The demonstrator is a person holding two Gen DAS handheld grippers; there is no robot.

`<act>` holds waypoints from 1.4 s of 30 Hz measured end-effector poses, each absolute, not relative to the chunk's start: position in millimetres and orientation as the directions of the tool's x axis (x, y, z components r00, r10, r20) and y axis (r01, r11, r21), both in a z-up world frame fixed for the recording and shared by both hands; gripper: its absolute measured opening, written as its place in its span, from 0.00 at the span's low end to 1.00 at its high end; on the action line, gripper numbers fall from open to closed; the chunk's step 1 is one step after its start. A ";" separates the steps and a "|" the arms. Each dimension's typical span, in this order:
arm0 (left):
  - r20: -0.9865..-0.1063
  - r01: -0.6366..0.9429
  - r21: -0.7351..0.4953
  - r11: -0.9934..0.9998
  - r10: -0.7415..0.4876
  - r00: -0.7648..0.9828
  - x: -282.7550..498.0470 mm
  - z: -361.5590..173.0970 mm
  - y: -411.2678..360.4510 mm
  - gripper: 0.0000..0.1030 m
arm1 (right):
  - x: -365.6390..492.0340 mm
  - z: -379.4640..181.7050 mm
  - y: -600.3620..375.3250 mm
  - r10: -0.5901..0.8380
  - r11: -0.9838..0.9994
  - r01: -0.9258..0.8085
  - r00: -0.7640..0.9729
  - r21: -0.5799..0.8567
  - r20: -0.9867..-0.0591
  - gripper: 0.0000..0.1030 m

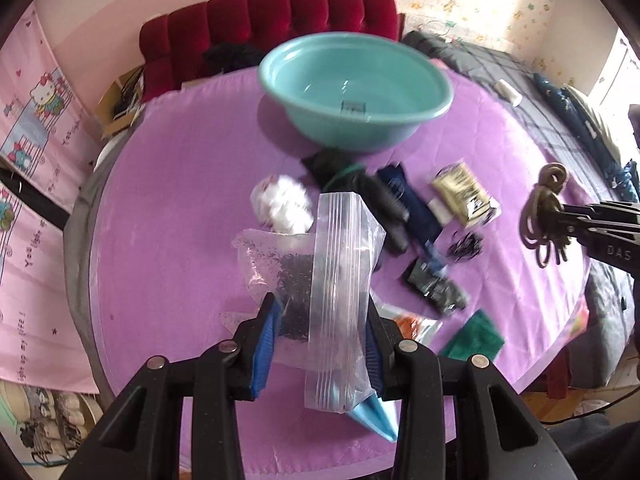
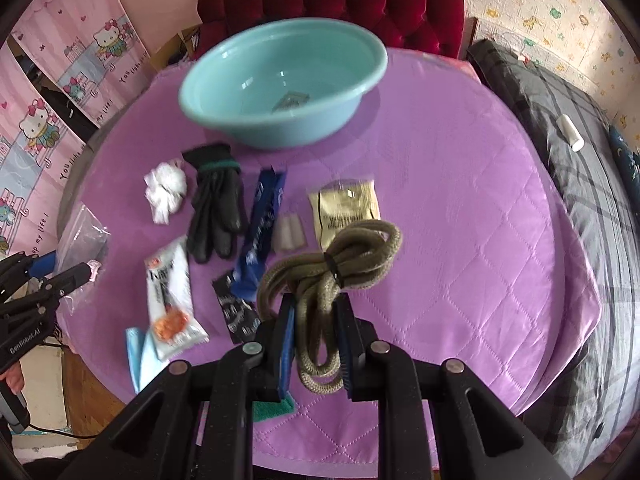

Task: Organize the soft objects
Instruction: 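Carry bag and rope into the teal basin and open both grippers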

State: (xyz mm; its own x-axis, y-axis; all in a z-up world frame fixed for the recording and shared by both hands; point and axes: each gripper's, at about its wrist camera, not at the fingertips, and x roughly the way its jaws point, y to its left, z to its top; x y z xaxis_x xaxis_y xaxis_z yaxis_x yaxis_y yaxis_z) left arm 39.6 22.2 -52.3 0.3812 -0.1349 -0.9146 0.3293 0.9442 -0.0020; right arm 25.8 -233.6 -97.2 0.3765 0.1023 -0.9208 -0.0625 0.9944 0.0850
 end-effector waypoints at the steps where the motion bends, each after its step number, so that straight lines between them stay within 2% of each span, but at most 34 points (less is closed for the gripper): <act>1: -0.912 0.336 -0.003 0.942 -0.141 0.386 43.1 -47.7 19.1 0.41 | 27.9 -92.8 -233.4 0.100 0.995 -0.064 0.382 0.082 -0.919 0.19; 10: -0.889 0.387 -0.039 0.921 -0.209 0.408 73.7 -13.1 -4.1 0.41 | 59.3 -55.1 -228.5 0.119 0.992 -0.089 0.435 0.089 -0.892 0.19; 18: -0.875 0.419 -0.035 0.907 -0.230 0.427 109.6 -6.7 -22.0 0.41 | 103.1 -42.5 -230.2 0.140 0.990 -0.090 0.455 0.111 -0.880 0.19; 42: -0.874 0.446 -0.047 0.894 -0.253 0.414 232.9 -41.7 -70.4 0.41 | 235.2 -69.6 -225.4 0.183 0.983 -0.075 0.458 0.167 -0.870 0.19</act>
State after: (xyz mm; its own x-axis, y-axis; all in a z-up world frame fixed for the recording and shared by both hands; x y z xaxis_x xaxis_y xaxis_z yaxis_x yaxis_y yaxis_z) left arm 232.9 -70.4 -41.7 0.4139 -0.2531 -0.8744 0.4463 0.8936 -0.0474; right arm 235.2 -225.4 -69.6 0.4577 0.1831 -0.8701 -0.0752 0.9830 0.1673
